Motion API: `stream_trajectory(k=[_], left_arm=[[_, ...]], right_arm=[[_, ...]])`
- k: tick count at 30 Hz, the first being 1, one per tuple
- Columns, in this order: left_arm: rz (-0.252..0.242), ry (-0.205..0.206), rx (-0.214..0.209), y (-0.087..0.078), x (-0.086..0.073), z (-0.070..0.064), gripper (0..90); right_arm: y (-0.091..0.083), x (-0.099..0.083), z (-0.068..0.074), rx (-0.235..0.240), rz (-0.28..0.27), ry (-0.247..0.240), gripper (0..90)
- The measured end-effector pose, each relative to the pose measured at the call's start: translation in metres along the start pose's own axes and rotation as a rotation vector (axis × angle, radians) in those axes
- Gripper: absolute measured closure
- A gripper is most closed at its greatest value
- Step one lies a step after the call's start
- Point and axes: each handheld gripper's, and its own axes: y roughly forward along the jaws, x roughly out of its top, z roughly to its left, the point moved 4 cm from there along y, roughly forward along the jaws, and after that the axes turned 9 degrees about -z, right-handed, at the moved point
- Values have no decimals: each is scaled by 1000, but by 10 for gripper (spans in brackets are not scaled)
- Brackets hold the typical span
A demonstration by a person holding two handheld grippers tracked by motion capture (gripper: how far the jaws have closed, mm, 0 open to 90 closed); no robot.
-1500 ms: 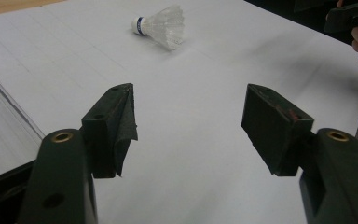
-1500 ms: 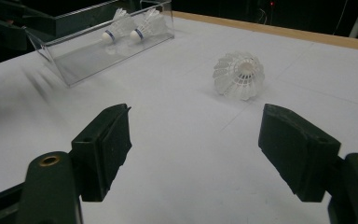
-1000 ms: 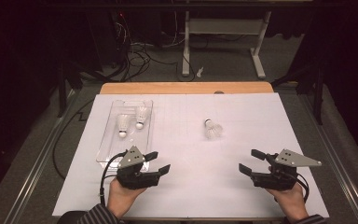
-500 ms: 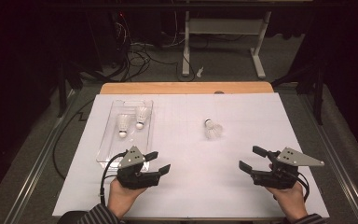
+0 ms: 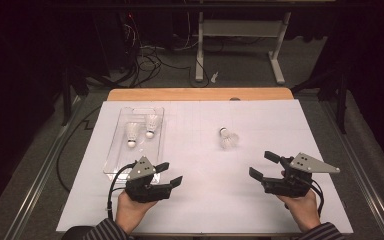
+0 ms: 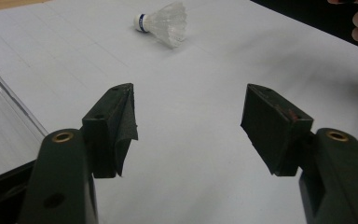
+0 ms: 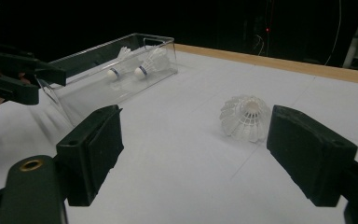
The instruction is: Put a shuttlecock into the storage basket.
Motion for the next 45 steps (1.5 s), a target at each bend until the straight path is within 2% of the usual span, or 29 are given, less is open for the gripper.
stream_trajectory(k=[1, 2, 3, 11, 12, 13, 32, 34, 35, 45], left_arm=[[-3, -2, 0, 0, 0, 0, 360], [-110, -130, 14, 7, 3, -9, 360], [-119, -139, 16, 8, 3, -9, 360], [-122, -140, 18, 8, 3, -8, 361], [-21, -22, 4, 1, 0, -1, 361], [-122, -140, 18, 8, 3, -8, 361], [-122, -141, 22, 8, 3, -7, 362], [-125, -140, 23, 8, 3, -7, 363], [-12, -10, 7, 0, -1, 2, 363], [1, 6, 10, 0, -2, 4, 362]], right_arm=[[1, 0, 0, 1, 0, 1, 183], [2, 0, 1, 4, 1, -3, 181], [3, 1, 1, 6, 1, -2, 177], [13, 2, 0, 3, -9, 12, 177], [14, 2, 0, 3, -10, 14, 176], [16, 3, 0, 2, -9, 15, 176], [45, 5, -4, -22, -1, 16, 182], [48, 6, -5, -26, 1, 14, 184], [50, 6, -6, -29, 2, 14, 185], [66, 7, -14, -62, 15, 10, 197]])
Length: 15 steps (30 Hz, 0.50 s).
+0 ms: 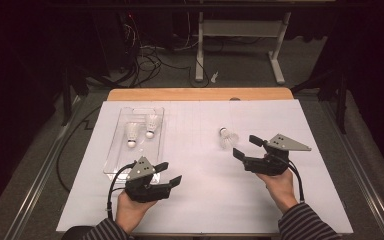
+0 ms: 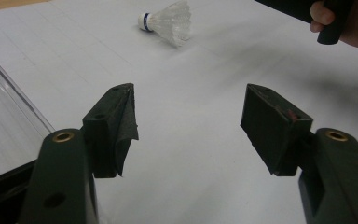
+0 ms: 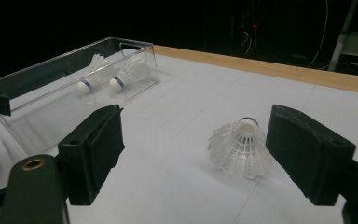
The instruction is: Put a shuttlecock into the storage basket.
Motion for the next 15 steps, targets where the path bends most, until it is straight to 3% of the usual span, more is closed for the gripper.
stream_trajectory(k=[1, 15], left_arm=[[-123, -143, 17, 8, 4, -9, 362], [-119, -142, 14, 9, 3, -10, 363]], right_arm=[[1, 0, 0, -4, 3, 2, 198], [24, 3, -12, -54, 25, 4, 209]])
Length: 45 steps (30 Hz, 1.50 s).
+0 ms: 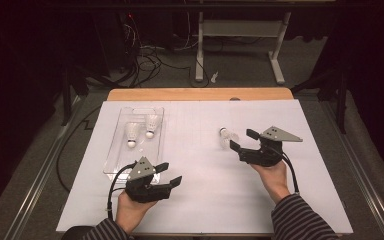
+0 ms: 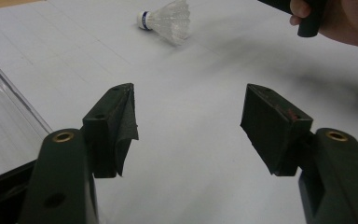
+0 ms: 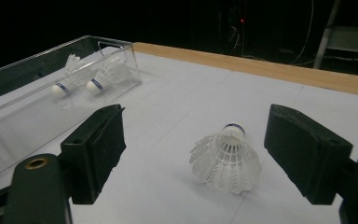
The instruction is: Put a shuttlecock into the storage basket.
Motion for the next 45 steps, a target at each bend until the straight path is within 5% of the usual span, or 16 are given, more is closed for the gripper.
stream_trajectory(k=[13, 42, 43, 44, 45], left_arm=[[0, -1, 3, 1, 0, 1, 362], [4, 3, 8, 2, -1, 3, 361], [13, 13, 5, 1, -1, 3, 361], [144, 165, -17, -8, -2, 14, 362], [16, 17, 4, 1, -1, 4, 362]], right_arm=[[19, 7, -9, -33, 51, -4, 218], [43, 7, -35, -95, 505, -27, 430], [44, 7, -35, -96, 519, -28, 437], [45, 6, -36, -102, 531, -25, 447], [46, 6, -36, -105, 543, -23, 455]])
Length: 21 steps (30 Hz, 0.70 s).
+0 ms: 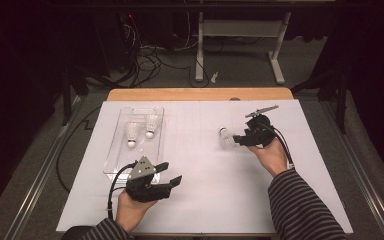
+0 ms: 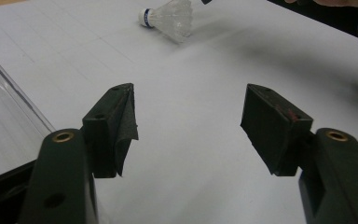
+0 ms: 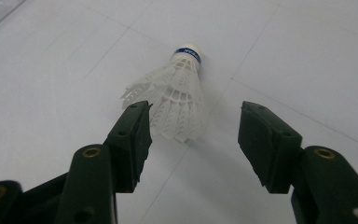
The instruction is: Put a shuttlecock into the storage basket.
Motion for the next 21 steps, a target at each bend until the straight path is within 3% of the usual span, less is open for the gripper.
stream_trajectory(k=[1, 9, 10, 11, 13, 14, 15, 16, 17, 18, 19, 21], left_arm=[[-14, -14, 2, 1, 0, -1, 361], [-9, -8, 1, 1, 0, -1, 362], [3, 4, -1, 0, -1, 0, 362], [106, 126, -18, -7, -2, 8, 362], [124, 147, -18, -9, -2, 9, 362], [-9, -8, 1, 0, 0, -1, 362], [-10, -8, 2, 0, 0, -1, 362], [98, 116, -19, -7, -2, 7, 362], [-8, -7, 2, 0, 0, -1, 362], [105, 124, -18, -7, -2, 8, 362], [-7, -7, 1, 0, -1, -1, 362], [-7, -8, 2, 1, -1, -1, 362]], right_arm=[[1, 0, -1, -4, 9, -9, 462], [11, 3, -4, -19, 79, -16, 505], [12, 3, -4, -21, 92, -14, 510], [14, 3, -5, -23, 99, -20, 515], [16, 4, -6, -28, 111, -19, 526], [17, 4, -6, -28, 120, -16, 532], [18, 4, -7, -31, 126, -16, 538], [20, 4, -7, -30, 131, -12, 546], [21, 4, -8, -31, 134, -13, 551], [22, 4, -8, -33, 137, -11, 557], [23, 4, -8, -36, 140, -10, 561], [25, 3, -9, -37, 149, -10, 576]])
